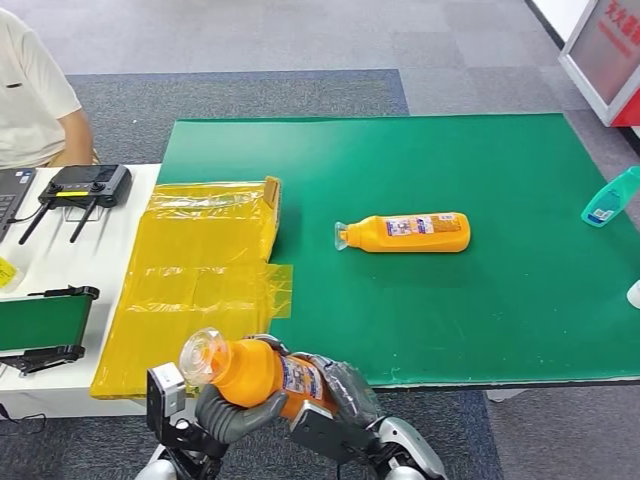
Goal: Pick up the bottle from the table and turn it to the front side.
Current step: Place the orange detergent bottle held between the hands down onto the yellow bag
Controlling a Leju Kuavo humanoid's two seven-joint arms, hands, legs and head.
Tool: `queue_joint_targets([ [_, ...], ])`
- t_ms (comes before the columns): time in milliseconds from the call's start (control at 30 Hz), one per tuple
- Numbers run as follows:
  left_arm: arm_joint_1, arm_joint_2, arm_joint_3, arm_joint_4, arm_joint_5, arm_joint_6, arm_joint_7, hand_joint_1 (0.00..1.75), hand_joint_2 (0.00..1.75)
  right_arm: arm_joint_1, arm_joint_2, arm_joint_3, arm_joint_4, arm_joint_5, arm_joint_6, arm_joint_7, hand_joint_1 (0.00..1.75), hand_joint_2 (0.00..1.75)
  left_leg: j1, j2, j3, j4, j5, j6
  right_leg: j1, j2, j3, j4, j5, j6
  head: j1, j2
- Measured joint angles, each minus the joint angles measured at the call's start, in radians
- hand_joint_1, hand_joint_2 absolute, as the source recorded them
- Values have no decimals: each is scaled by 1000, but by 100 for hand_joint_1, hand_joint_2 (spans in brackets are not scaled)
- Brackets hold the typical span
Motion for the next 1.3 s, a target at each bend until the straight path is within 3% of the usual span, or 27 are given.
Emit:
queue_joint_targets([
  [367, -4, 1, -3, 14, -2, 4, -11, 175, 175, 4, 2, 2, 5, -2, -2, 0, 171, 175, 0, 0, 0, 0, 0, 0, 0, 0, 0, 0, 0, 0, 0, 0],
  [400, -5, 1, -4, 17, -5, 5, -15, 175, 175, 4, 2, 2, 6, -3, -2, 0, 136, 175, 0, 0, 0, 0, 0, 0, 0, 0, 0, 0, 0, 0, 0, 0],
  [500, -10, 2, -9, 26, -36, 15, -25, 175, 175, 4, 3, -2, 10, -7, -8, 2, 8, 175, 0, 0, 0, 0, 0, 0, 0, 0, 0, 0, 0, 0, 0, 0],
  [533, -11, 2, -12, 30, -47, 22, -26, 175, 175, 5, 4, -5, 11, -10, -12, 4, 0, 175, 0, 0, 0, 0, 0, 0, 0, 0, 0, 0, 0, 0, 0, 0],
  [867, 25, -10, 10, -6, -147, 170, -7, 175, 175, 51, 29, -68, 12, -46, -62, 47, 0, 175, 0, 0, -1, 0, 0, 0, 0, 0, 0, 0, 0, 0, 0, 0],
  [1067, 61, -12, 43, -90, -425, 370, 17, 175, 175, 73, 30, -121, -21, -48, -89, 71, 0, 175, 0, 0, -1, 0, 0, 0, 0, 0, 0, 0, 0, 0, 0, 0],
  [1200, 67, -14, 58, -126, -484, 408, 32, 175, 175, 82, 30, -136, -38, -47, -90, 75, 0, 175, 0, 0, -1, 0, 0, 0, 0, 0, 0, 0, 0, 0, 0, 0],
  [1300, 71, -18, 75, -140, -624, 489, 57, 175, 175, 86, 30, -144, -46, -46, -90, 75, 0, 175, 0, 0, -1, 0, 0, 0, 0, 0, 0, 0, 0, 0, 0, 0],
])
